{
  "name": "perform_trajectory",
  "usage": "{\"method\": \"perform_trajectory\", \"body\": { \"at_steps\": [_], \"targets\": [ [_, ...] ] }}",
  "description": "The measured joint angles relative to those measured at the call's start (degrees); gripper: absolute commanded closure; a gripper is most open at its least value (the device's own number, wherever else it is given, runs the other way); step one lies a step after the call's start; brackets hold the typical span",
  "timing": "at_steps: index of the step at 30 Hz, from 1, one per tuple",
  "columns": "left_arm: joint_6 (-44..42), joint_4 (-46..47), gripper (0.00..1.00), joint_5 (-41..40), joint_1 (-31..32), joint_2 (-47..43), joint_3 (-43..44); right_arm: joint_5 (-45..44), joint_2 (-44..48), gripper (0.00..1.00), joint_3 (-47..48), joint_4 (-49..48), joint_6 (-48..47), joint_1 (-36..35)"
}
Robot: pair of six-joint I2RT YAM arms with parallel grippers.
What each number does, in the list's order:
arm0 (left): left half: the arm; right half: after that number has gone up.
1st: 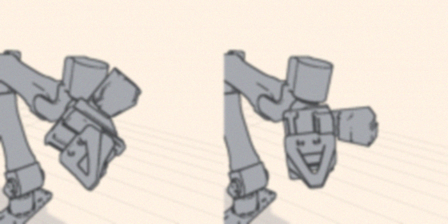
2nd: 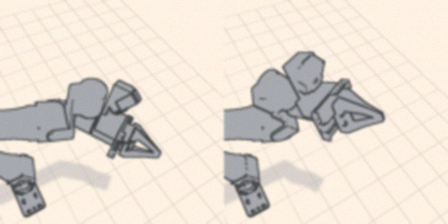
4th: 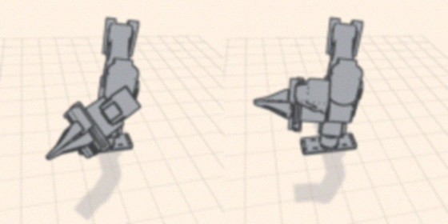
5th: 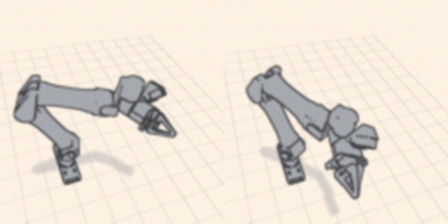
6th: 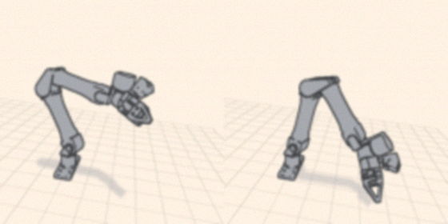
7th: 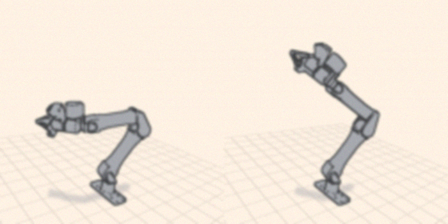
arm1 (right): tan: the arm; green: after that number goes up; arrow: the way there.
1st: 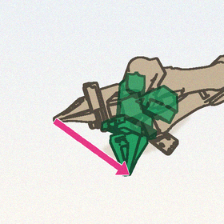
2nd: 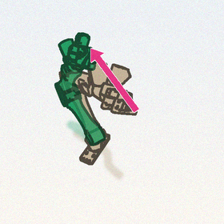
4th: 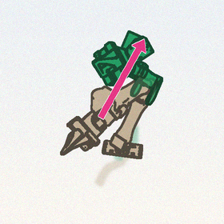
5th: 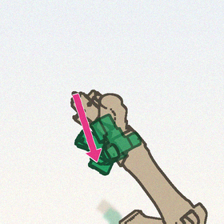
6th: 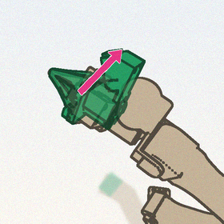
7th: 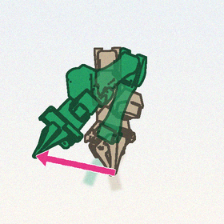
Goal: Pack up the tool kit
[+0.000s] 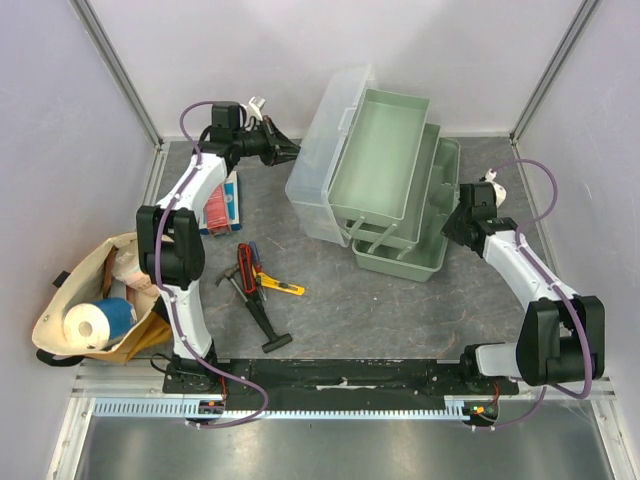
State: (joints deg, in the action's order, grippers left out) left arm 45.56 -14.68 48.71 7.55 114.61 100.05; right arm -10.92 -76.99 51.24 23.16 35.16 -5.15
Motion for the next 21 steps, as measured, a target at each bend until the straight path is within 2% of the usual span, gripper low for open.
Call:
{"method": "perform_trajectory", "body": {
  "at_steps": [5,10,14,17,21],
  "targets": [
    [0.0,4.2,0.94,1.2,1.4,1.8,-2.3,-1.0,2.0,0.99,-1.7,1.0,-1.2,3.0],
    [-0.1,6.0,0.78,1.1,2.1,2.5,-5.0,-1.0,4.3,0.95,-2.9,1.9,-2.3,5.6],
    [-0.7,7.2,0.56,0.6,2.0,3.0,-6.2,-1.6,5.2,0.94,-3.5,2.6,-3.1,6.5],
    [-1.4,8.0,0.49,0.9,1.2,3.1,-6.8,-2.7,5.7,0.94,-3.8,3.3,-3.4,7.8],
    [-1.9,10.3,0.46,1.1,0.7,4.0,-7.0,-4.3,6.3,0.93,-3.8,4.5,-3.5,9.6]
  ]
}}
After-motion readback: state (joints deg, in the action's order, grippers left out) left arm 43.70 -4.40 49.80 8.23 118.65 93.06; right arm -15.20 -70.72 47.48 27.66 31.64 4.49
